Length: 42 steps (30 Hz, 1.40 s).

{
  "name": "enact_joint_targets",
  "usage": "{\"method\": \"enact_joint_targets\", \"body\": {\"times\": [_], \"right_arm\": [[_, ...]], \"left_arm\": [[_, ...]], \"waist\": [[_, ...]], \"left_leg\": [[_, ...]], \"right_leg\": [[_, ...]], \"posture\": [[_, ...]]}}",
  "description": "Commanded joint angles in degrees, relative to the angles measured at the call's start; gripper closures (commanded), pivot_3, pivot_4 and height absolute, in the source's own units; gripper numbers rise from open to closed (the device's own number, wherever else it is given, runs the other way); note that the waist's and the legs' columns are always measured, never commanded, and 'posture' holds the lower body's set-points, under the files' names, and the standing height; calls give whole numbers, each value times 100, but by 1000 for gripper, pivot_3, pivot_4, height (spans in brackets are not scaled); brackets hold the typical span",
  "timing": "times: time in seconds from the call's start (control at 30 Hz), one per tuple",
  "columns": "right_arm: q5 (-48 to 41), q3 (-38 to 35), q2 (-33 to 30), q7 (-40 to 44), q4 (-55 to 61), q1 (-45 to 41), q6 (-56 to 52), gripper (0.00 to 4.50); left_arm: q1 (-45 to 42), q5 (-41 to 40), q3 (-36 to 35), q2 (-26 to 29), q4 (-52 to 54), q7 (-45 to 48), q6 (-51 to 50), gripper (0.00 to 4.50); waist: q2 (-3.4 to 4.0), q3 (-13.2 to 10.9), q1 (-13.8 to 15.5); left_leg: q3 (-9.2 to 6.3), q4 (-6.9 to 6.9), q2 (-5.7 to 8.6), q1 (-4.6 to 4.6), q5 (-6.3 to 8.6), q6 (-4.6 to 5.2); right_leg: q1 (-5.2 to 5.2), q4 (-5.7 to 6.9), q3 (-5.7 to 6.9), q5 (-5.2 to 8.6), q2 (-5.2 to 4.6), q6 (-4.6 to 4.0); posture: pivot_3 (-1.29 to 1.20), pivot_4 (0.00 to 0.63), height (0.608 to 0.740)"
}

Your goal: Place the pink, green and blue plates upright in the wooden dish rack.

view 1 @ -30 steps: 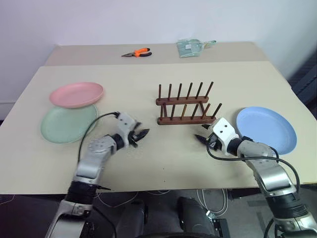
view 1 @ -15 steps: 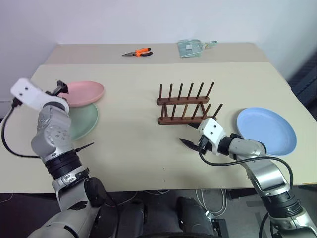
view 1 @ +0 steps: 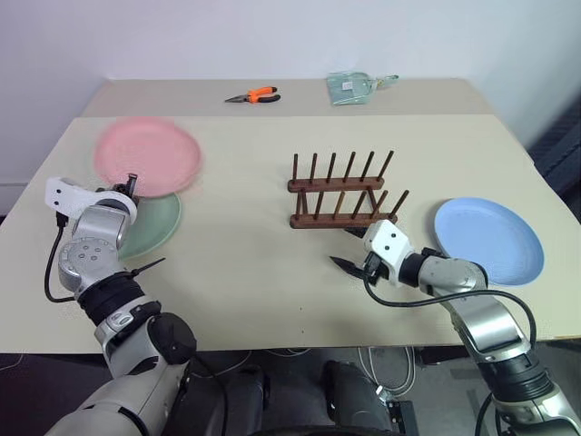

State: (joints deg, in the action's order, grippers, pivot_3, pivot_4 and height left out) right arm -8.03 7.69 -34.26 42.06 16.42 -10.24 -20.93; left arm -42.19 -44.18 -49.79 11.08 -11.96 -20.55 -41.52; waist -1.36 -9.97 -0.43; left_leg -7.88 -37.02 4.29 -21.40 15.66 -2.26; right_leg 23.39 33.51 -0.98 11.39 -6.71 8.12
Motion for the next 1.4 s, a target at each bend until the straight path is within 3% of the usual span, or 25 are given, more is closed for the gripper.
{"method": "enact_joint_targets", "body": {"times": [0.03,0.13,0.27,0.37,0.5,0.6,0.83,0.97,1.0,1.1,1.23,1.4], "right_arm": [[-427,-546,-204,96,851,-339,-259,44],[-445,-559,-67,-77,1105,-880,-277,44],[733,124,-88,-396,697,-1869,473,44],[1864,692,-261,-641,97,-2284,1309,44],[2502,987,-176,-892,-459,-2419,1820,44],[2859,1085,-154,-1008,-767,-2442,2080,852],[3239,1017,-144,-1083,-869,-2396,2321,4463],[3368,863,-184,-1186,-789,-2382,2390,4500],[3347,793,-189,-1206,-746,-2366,2379,4500],[2897,377,-169,-1152,-546,-2229,2283,4500],[1000,-658,148,-614,-8,-1857,1333,4500],[-2343,-2375,719,-685,552,-2035,-1084,4500]], "left_arm": [[-16,34,1321,108,1000,1091,-10,4500],[16,22,2159,7,1581,1496,-161,4500],[-55,193,3398,-298,2265,1608,-470,4500],[-108,315,3824,-414,2479,1507,-640,4500],[-160,211,3987,-536,2651,1475,-822,4500],[-176,150,3982,-606,2722,1459,-940,4500],[-118,-51,3722,-705,2784,1425,-1066,4500],[-179,-489,3233,-935,2738,1385,-834,3093],[-242,-595,3077,-973,2704,1342,-720,2503],[-346,-427,2835,-602,2553,1610,-262,954],[295,1038,3747,813,2350,2875,637,954],[1589,1607,4793,1668,2513,4644,1374,954]], "waist": [[-4,-4,27],[-12,-9,52],[-11,-8,73],[-11,-9,68],[-11,-9,53],[-12,-10,72],[-12,-10,83],[-13,-11,93],[-13,-11,98],[-15,-13,103],[-8,-11,60],[2,-17,100]], "left_leg": [[0,-1,0,-3,-1,-2],[4,-4,0,-3,-1,-2],[6,3,-1,3,-1,-2],[9,4,-1,2,-1,-2],[10,6,-2,1,-3,-4],[10,6,-1,-1,-4,-5],[10,5,-1,-1,-4,-5],[10,4,-1,-1,-4,-6],[10,4,-1,-1,-4,-6],[9,4,-1,-2,-5,-7],[13,16,-4,5,-5,-7],[14,16,-3,2,-2,0]], "right_leg": [[0,0,0,0,0,-1],[-1,-4,-2,-4,-1,-5],[-3,-5,-3,-3,0,-5],[0,-6,-4,-3,0,-5],[6,-4,-7,-3,1,-6],[6,-5,-8,-3,1,-7],[5,-5,-8,-3,1,-7],[4,-6,-9,-3,1,-7],[4,-7,-9,-3,1,-7],[5,-7,-8,-3,1,-7],[5,-7,-14,-3,7,-9],[1,-20,-20,1,5,-30]], "posture": [[0,150,740],[0,150,740],[0,150,740],[0,150,740],[0,150,740],[0,150,740],[0,150,740],[0,150,740],[0,150,740],[0,150,740],[0,150,740],[0,150,740]]}}
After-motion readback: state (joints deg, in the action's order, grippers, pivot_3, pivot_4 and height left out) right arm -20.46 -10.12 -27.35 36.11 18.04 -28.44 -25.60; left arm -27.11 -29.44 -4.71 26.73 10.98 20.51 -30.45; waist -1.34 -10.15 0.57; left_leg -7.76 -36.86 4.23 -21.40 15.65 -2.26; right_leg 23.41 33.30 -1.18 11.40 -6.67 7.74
